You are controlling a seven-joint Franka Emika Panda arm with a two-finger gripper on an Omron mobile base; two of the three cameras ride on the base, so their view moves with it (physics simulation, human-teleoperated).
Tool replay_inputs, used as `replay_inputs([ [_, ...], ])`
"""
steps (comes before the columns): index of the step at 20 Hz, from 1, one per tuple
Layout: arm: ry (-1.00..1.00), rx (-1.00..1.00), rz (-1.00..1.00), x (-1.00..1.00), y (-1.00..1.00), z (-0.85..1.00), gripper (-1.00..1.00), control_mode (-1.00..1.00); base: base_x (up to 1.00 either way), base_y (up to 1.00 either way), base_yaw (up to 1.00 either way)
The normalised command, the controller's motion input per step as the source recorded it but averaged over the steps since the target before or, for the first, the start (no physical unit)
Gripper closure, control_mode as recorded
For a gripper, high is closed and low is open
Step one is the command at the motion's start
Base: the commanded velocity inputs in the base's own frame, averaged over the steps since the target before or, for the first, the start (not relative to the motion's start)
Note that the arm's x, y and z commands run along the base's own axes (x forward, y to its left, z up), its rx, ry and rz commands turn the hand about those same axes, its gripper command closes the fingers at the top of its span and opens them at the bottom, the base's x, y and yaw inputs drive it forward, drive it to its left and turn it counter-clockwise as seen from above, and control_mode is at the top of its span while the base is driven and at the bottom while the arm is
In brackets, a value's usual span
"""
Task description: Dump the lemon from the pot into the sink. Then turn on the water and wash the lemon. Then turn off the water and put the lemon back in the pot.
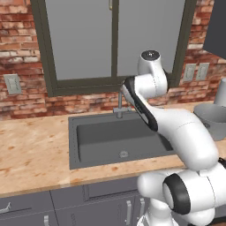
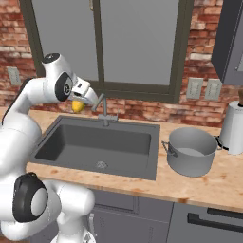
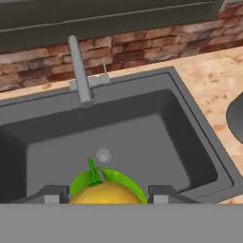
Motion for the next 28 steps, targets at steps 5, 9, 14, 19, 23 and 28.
replay_inputs([
  [5,0.01,0.0,-0.21,-0.04,-1.0,-0.14,1.0,-1.0,0.0,0.0,0.0],
  [9,0.0,0.0,-0.22,0.0,-1.0,-0.17,1.0,-1.0,0.0,0.0,0.0],
  [14,0.0,0.0,-0.2,0.0,-1.0,-0.22,1.0,-1.0,0.0,0.0,0.0],
  [19,0.0,0.0,-0.15,0.0,-1.0,-0.24,1.0,-1.0,0.0,0.0,0.0],
  [23,0.0,0.0,-0.11,0.01,-1.0,-0.25,1.0,-1.0,0.0,0.0,0.0],
  [28,0.0,0.0,-0.09,0.0,-0.98,-0.11,1.0,-1.0,0.0,0.0,0.0],
])
